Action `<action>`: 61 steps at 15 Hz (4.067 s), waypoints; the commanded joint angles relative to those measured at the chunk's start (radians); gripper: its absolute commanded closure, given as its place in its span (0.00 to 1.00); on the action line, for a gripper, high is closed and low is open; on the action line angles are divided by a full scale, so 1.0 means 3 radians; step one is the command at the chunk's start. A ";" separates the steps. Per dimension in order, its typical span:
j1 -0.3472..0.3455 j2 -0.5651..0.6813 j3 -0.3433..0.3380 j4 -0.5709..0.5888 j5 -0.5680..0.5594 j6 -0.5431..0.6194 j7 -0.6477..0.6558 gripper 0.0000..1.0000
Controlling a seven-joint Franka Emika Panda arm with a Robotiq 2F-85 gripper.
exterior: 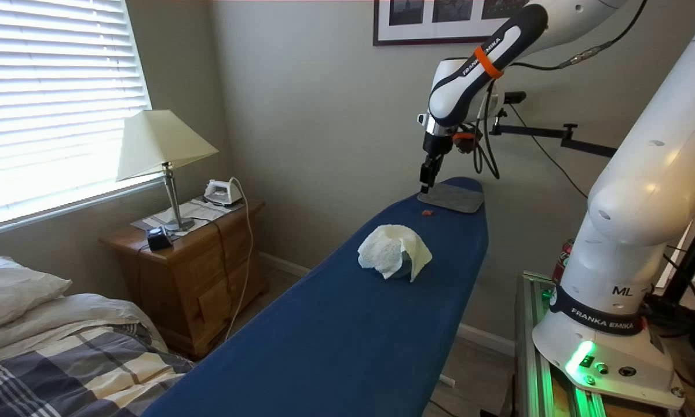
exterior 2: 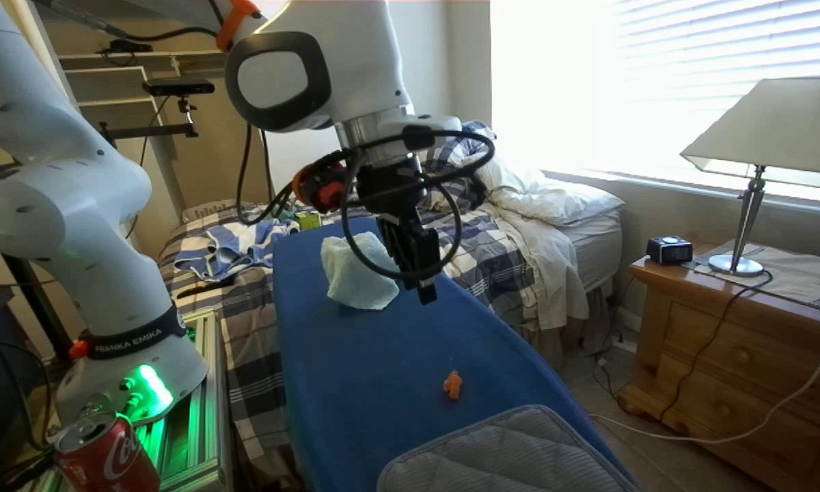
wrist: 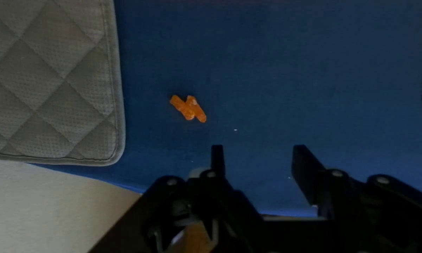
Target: Put the light blue cloth on the glass cup and then put the orange object on the light blue cloth
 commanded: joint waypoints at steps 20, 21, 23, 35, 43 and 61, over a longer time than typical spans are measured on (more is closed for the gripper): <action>-0.0343 0.1311 0.0152 0.0455 0.0809 0.0546 -0.1696 0.26; -0.0360 0.1332 0.0171 0.0466 0.0805 0.0544 -0.1695 0.30; -0.0393 0.1368 0.0205 0.0490 0.0785 0.0537 -0.1685 0.35; -0.0422 0.1316 0.0271 0.0490 0.0712 0.0488 -0.1658 0.42; -0.0408 0.1286 0.0268 0.0472 0.0689 0.0465 -0.1636 0.60; -0.0354 0.1182 0.0273 0.0442 0.0627 0.0365 -0.1567 0.79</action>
